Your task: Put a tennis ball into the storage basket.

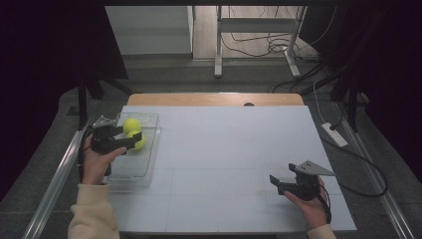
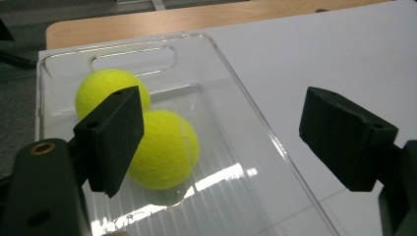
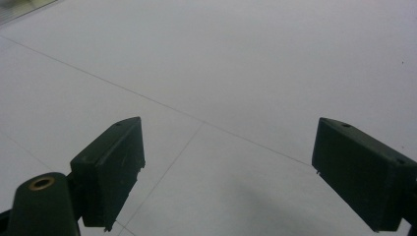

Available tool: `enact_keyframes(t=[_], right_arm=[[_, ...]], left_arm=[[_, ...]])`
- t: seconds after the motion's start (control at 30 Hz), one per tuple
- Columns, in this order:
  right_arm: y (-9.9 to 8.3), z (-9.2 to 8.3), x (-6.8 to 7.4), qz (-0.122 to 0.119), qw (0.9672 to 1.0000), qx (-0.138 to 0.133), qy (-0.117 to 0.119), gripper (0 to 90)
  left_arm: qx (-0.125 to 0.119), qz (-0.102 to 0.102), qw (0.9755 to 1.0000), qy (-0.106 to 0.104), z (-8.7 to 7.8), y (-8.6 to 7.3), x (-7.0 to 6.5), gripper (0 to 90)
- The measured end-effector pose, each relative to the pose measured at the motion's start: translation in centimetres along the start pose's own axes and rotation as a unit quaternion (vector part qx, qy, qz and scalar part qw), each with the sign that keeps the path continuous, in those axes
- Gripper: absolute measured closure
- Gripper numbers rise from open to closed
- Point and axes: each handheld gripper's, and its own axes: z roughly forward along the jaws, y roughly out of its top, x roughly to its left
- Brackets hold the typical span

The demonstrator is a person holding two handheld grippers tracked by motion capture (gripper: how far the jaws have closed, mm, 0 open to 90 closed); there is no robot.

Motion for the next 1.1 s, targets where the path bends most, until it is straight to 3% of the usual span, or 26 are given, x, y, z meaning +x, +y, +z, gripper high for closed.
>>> enact_keyframes(t=[0.27,0.6,0.8,1.1], right_arm=[[0.0,0.0,-0.1,0.002,1.0000,-0.003,0.005,12.7],[-0.1,-0.3,-0.5,0.007,0.9999,-0.007,0.006,12.7],[0.0,-0.3,-0.8,0.006,1.0000,-0.007,0.004,12.5],[0.0,-0.9,-0.7,0.001,0.9999,-0.011,0.005,12.3]], left_arm=[[-0.018,-0.004,0.9984,-0.054,-0.5,-0.3,-1.2,18.0],[-0.023,0.009,0.9977,-0.064,-0.4,-1.3,-2.7,16.8],[-0.034,0.034,0.9962,-0.073,-1.1,-2.5,-4.0,15.6],[-0.037,0.045,0.9945,-0.087,-1.5,-4.6,-5.6,13.9]])
